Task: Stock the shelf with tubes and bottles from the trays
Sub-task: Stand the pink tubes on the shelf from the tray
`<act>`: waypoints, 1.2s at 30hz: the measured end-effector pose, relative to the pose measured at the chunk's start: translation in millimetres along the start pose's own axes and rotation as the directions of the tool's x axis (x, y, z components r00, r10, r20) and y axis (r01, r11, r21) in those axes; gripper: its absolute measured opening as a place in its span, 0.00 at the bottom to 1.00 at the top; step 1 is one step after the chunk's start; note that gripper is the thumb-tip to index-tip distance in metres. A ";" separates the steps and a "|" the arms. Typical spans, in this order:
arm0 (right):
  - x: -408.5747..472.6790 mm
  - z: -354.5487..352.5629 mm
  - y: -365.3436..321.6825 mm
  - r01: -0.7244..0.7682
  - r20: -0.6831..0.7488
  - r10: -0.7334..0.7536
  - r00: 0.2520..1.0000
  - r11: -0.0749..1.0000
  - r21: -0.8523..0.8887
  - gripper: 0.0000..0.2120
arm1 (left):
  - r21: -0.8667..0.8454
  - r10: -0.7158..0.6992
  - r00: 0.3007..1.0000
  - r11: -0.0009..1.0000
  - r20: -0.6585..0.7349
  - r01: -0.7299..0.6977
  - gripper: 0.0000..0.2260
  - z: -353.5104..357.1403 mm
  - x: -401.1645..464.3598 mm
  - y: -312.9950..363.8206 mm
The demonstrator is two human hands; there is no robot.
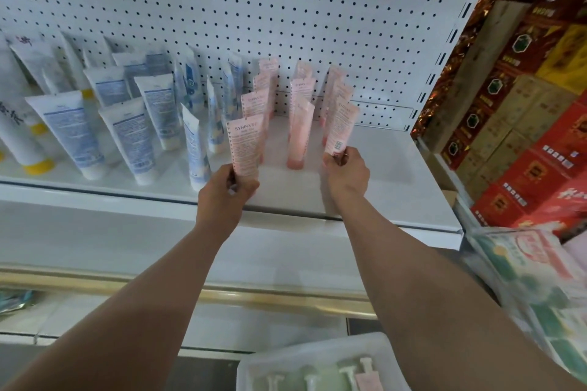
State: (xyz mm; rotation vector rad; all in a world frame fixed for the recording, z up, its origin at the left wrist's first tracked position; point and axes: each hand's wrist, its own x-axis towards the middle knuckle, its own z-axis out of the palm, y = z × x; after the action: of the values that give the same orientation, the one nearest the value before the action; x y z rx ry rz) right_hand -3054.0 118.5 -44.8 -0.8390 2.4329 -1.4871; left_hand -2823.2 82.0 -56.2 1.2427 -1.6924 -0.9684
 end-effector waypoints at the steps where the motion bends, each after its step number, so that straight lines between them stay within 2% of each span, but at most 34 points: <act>1: 0.3 0.2 0.0 0.000 0.000 0.000 1.000 1.000 -0.003 0.14 | -0.003 0.001 1.000 1.000 0.001 -0.001 0.08 0.1 0.3 0.5; 9: 1.9 1.9 0.6 -0.008 0.002 0.008 1.000 1.000 -0.009 0.15 | -0.011 -0.007 1.000 1.000 0.017 0.007 0.09 -1.6 -1.3 0.9; 18: 1.3 3.1 0.4 -0.008 0.001 0.008 1.000 1.000 -0.021 0.14 | 0.027 -0.005 1.000 1.000 0.025 0.004 0.16 -1.1 -0.6 -0.2; 25: 0.7 2.5 0.2 -0.004 -0.015 0.004 1.000 1.000 -0.009 0.14 | 0.016 -0.003 0.999 1.000 0.033 0.003 0.13 -1.4 0.1 -0.5; 36: -0.6 2.1 -1.3 -0.010 -0.020 0.009 1.000 1.000 -0.009 0.13 | 0.015 -0.003 0.999 1.000 0.039 0.002 0.13 -1.0 1.5 -3.9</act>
State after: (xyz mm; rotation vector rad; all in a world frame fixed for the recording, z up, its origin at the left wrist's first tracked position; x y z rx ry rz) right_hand -3052.2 116.7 -44.8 -0.8168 2.4559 -1.4899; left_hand -2821.2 79.6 -59.2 1.2433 -1.7320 -0.9886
